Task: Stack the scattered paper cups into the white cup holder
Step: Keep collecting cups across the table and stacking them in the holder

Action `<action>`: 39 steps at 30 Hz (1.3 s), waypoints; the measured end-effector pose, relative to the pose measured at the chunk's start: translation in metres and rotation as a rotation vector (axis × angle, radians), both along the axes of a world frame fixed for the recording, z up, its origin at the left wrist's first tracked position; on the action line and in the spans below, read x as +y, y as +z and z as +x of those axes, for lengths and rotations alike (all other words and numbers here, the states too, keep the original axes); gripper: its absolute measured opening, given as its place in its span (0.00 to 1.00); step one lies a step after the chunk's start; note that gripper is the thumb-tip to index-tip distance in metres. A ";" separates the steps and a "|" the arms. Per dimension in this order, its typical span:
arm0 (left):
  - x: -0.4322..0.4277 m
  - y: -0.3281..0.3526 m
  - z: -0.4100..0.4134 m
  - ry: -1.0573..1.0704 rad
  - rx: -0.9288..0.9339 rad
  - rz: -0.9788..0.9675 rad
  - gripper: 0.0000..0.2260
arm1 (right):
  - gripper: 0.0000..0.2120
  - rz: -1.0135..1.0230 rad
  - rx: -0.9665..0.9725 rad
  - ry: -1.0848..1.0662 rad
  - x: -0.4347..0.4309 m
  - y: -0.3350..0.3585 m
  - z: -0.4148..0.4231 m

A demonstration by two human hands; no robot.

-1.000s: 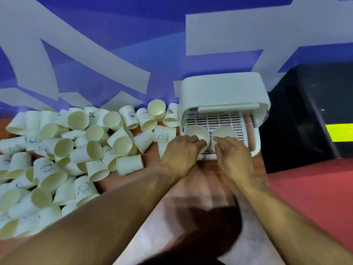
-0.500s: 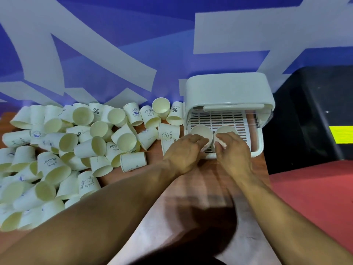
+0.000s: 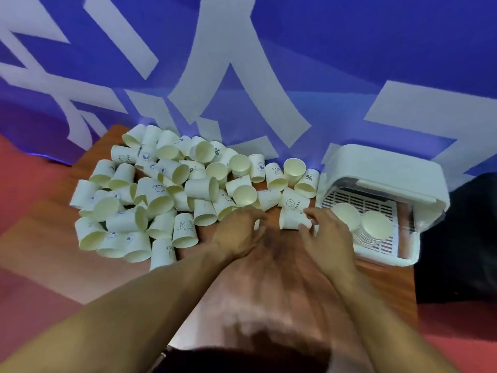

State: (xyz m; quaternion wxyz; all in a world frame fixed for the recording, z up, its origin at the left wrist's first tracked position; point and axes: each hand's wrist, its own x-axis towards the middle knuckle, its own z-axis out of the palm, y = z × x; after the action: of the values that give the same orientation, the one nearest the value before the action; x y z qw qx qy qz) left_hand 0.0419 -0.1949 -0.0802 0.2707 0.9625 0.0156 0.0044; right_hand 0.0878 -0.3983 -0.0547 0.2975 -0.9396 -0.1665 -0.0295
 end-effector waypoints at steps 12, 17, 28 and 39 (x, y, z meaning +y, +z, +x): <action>0.139 -0.018 -0.100 0.558 -0.056 -0.079 0.11 | 0.17 -0.053 0.219 0.306 0.149 0.004 -0.041; 0.203 -0.025 -0.119 0.543 -0.089 0.127 0.10 | 0.14 0.087 0.461 0.272 0.227 0.002 -0.056; 0.307 -0.026 -0.103 -0.176 0.114 0.488 0.14 | 0.12 0.548 1.066 -0.068 0.357 -0.019 -0.063; 0.320 -0.039 -0.069 -0.469 0.154 0.661 0.07 | 0.16 0.624 1.082 -0.259 0.388 -0.045 -0.046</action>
State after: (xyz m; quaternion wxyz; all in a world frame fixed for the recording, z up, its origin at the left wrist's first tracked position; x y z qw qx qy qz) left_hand -0.0267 0.1252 -0.1189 -0.0615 0.9726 -0.1864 -0.1246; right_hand 0.0415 -0.0107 -0.0992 0.5931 -0.7033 0.1386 0.3665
